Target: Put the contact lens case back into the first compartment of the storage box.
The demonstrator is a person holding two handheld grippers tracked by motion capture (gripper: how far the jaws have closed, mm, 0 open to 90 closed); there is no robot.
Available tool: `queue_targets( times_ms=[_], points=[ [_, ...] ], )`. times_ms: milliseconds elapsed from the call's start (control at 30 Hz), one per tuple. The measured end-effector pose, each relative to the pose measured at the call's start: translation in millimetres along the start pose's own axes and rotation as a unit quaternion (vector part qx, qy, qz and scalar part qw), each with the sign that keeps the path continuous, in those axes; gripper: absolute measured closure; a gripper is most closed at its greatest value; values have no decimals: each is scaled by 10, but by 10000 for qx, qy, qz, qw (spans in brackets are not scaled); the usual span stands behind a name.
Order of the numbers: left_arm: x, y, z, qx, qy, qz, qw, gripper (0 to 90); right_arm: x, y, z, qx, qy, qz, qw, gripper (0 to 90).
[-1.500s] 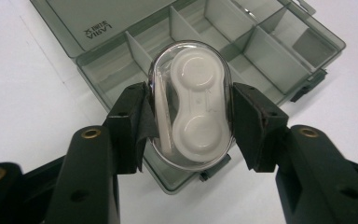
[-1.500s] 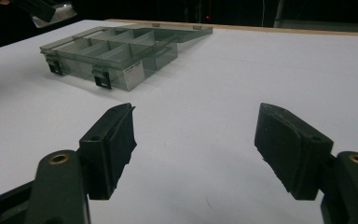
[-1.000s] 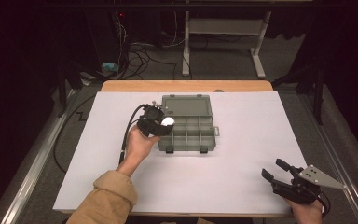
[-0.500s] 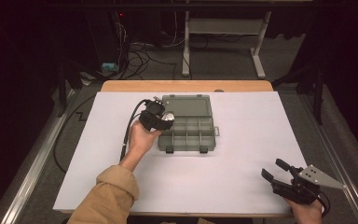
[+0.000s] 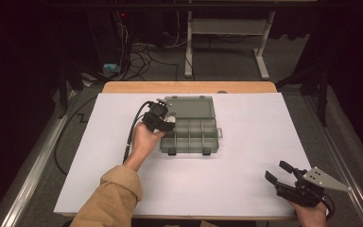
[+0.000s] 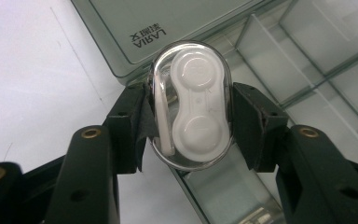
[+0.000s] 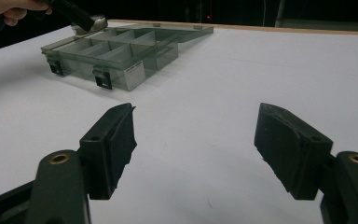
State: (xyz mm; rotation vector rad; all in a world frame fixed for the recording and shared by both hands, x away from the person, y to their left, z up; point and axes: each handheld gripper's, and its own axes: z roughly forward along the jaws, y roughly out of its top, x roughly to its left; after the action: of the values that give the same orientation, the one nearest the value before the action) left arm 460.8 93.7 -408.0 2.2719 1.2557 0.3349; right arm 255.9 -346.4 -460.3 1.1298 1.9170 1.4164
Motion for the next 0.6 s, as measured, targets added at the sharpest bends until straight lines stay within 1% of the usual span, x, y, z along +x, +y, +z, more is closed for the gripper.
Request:
queue_targets(
  times_ms=[133,267,400,600],
  points=[
    [0,1,30,58,21,30,10000,487,1,0,3,-1,5,-2,10000,290],
    [-4,11,45,38,81,34,10000,487,0,0,2,1,6,2,10000,290],
    [-2,10,50,34,83,45,9999,483,-1,0,0,0,7,8,10000,290],
    [4,7,40,-108,95,-3,9999,445,-1,0,-3,-6,4,-3,10000,290]
  ],
)
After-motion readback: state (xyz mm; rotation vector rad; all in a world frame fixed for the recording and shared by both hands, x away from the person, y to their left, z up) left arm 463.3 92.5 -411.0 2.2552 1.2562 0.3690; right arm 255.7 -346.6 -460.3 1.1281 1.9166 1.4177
